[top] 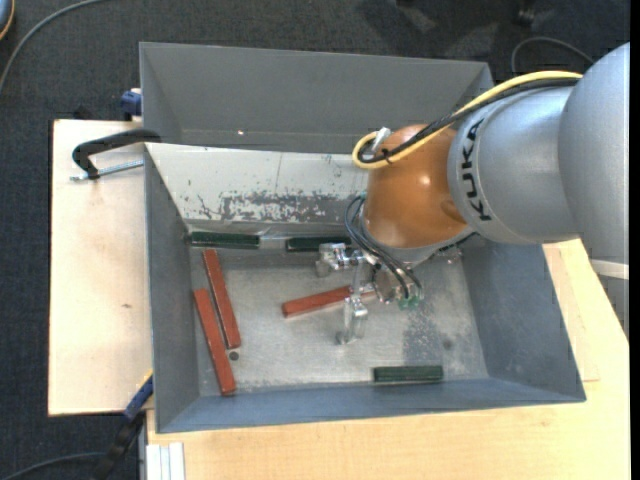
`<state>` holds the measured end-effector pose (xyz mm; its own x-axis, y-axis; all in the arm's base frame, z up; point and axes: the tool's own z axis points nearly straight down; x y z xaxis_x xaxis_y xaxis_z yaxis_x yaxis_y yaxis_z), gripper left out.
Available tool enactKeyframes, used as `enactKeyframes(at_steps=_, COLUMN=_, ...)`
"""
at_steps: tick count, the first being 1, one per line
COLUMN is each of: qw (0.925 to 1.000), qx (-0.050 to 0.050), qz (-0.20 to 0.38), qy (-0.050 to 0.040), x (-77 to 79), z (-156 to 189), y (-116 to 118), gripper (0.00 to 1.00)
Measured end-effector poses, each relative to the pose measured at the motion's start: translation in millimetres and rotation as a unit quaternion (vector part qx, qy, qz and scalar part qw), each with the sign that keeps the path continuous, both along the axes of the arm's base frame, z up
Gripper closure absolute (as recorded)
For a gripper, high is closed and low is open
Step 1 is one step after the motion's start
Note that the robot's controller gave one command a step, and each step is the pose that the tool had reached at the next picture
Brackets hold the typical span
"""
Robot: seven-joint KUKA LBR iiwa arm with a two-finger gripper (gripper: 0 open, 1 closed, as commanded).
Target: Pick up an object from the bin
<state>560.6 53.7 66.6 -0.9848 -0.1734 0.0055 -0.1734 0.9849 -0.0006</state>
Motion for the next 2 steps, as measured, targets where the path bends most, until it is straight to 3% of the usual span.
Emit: enactKeyframes(at_steps=2, qw=1.0000, qx=0.002, qz=-0.001, qy=-0.0041, x=1.7, z=1.8, y=1.9, gripper=0.00)
